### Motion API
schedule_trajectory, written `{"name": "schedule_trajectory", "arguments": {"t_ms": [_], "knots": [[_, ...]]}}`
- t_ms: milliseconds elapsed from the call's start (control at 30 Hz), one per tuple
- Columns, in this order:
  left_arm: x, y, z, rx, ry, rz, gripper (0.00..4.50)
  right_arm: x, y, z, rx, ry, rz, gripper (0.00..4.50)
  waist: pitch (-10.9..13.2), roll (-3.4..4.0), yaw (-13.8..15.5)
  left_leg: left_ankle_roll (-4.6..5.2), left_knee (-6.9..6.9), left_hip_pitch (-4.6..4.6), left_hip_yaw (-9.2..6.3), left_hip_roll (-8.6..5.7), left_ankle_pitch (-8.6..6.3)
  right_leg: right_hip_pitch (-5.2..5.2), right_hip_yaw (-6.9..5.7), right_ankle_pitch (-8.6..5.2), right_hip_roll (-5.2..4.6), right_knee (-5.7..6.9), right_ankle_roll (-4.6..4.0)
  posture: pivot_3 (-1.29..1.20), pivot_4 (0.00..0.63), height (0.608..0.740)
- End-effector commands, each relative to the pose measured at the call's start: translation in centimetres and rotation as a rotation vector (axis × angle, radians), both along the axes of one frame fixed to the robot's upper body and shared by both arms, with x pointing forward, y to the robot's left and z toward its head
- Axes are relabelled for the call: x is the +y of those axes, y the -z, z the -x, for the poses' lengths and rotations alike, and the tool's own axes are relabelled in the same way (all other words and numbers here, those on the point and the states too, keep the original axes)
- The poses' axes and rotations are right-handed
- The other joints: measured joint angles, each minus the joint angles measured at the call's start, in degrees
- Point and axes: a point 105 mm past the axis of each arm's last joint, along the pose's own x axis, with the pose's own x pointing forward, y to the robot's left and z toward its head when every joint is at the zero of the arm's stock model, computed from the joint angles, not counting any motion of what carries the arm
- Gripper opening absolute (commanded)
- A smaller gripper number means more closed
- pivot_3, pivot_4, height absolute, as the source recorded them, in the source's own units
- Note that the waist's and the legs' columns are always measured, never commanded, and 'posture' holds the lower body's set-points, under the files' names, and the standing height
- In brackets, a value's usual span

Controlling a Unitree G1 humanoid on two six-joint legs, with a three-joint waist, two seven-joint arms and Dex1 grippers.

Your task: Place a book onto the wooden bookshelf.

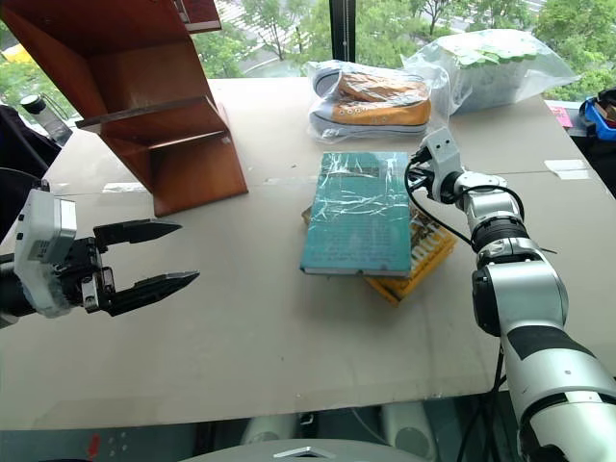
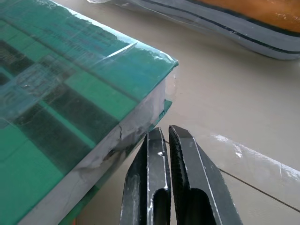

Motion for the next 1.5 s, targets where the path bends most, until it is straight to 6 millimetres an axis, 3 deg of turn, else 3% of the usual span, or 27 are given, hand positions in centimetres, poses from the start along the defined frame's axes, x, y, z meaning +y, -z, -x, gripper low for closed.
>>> {"name": "schedule_trajectory", "arguments": {"t_ms": [33, 533, 667, 767, 867, 933, 1033, 1133, 1233, 1300, 1367, 1500], "knots": [[-0.1, -0.6, 0.1, -0.018, 0.030, -0.017, 4.50, 1.2, -2.0, -0.1, -0.055, -0.073, -0.015, 0.03, 0.00, 0.00, -0.31, 0.00, 0.00, 0.00, 0.00, 0.00, 0.00, 0.00, 0.00, 0.01, 0.00, 0.00, 0.02, 0.00, 0.150, 0.693], [-0.3, -0.1, -0.3, 0.002, 0.062, -0.020, 4.50, 3.5, -1.1, 1.7, 0.015, -0.272, -0.029, 0.03, 0.01, 0.02, -0.77, 0.00, -0.01, 0.00, -0.02, 0.01, 0.00, 0.00, -0.01, 0.11, 0.00, 0.03, 0.19, 0.00, 0.150, 0.693], [-0.4, 0.6, -0.6, 0.017, 0.062, -0.012, 4.50, 2.3, -1.0, 1.6, 0.003, -0.236, -0.005, 0.03, 0.01, 0.02, -0.74, 0.00, 0.00, 0.00, -0.01, 0.01, 0.00, 0.00, -0.01, 0.12, -0.01, 0.02, 0.19, 0.00, 0.150, 0.693], [-0.9, 1.9, -1.2, 0.052, 0.034, 0.022, 4.50, 0.3, -2.6, 1.9, -0.088, -0.230, 0.005, 0.03, 0.03, 0.05, -0.47, -0.01, 0.00, 0.01, -0.01, 0.00, 0.00, 0.00, -0.01, 0.12, -0.01, 0.03, 0.19, 0.00, 0.150, 0.693], [-1.7, 3.4, -2.0, 0.126, -0.037, 0.112, 4.50, -1.6, -3.5, 4.1, -0.119, -0.337, 0.027, 0.77, 0.03, 0.06, 0.10, 0.00, 0.00, -0.03, -0.01, -0.03, 0.00, 0.01, -0.01, 0.12, -0.05, 0.00, 0.20, 0.00, 0.150, 0.693], [-2.6, 5.1, -2.0, 0.186, -0.049, 0.125, 4.50, -3.7, -3.6, 6.9, -0.110, -0.388, 0.054, 1.66, 0.02, 0.03, 0.62, 0.00, 0.00, -0.07, -0.04, -0.03, 0.00, 0.02, -0.02, 0.12, -0.06, -0.05, 0.22, 0.00, 0.150, 0.693], [-3.8, 5.9, -2.5, 0.333, -0.105, 0.327, 4.50, -5.9, -4.2, 11.4, -0.100, -0.412, 0.067, 3.19, 0.01, 0.08, 1.53, 0.00, -0.02, -0.06, -0.11, -0.03, 0.00, 0.05, -0.10, 0.10, -0.09, -0.01, 0.24, 0.00, 0.150, 0.693], [-4.7, 6.3, -2.7, 0.473, -0.122, 0.486, 4.50, -6.5, -5.0, 15.0, -0.079, -0.411, 0.054, 4.42, 0.01, 0.08, 1.47, 0.01, 0.02, -0.03, -0.21, -0.02, 0.00, 0.09, -0.16, 0.08, -0.07, 0.06, 0.26, 0.00, 0.150, 0.693], [-5.2, 7.6, -4.2, 0.640, -0.192, 0.620, 4.50, -5.9, -6.1, 18.9, -0.086, -0.424, -0.025, 4.42, 0.01, 0.03, 0.86, 0.02, 0.09, 0.16, -0.37, -0.01, 0.01, 0.15, -0.12, 0.07, -0.05, 0.21, 0.31, 0.00, 0.150, 0.693], [-5.6, 8.9, -5.0, 0.767, -0.213, 0.661, 4.50, -5.6, -6.9, 20.0, -0.131, -0.381, -0.085, 4.42, 0.03, -0.07, 0.92, 0.02, 0.18, 0.44, -0.40, -0.03, 0.01, 0.40, -0.12, -0.02, 0.02, 0.36, 0.45, 0.00, 0.150, 0.693], [-6.4, 9.7, -5.3, 0.859, -0.199, 0.652, 4.50, -5.2, -6.8, 21.5, -0.118, -0.379, -0.116, 4.42, 0.02, -0.19, 0.81, 0.01, 0.19, 1.05, -0.41, -0.05, 0.01, 0.88, -0.11, -0.18, 0.08, 0.42, 0.20, 0.00, 0.150, 0.693], [-8.1, 10.4, -7.0, 0.965, -0.196, 0.681, 4.50, -4.1, -6.3, 24.3, -0.128, -0.434, -0.147, 4.42, -0.06, -0.32, 1.41, 0.00, 0.23, 1.04, -0.45, -0.09, 0.01, 0.95, -0.13, -0.16, 0.07, 0.41, 0.14, 0.00, 0.150, 0.693]]}}
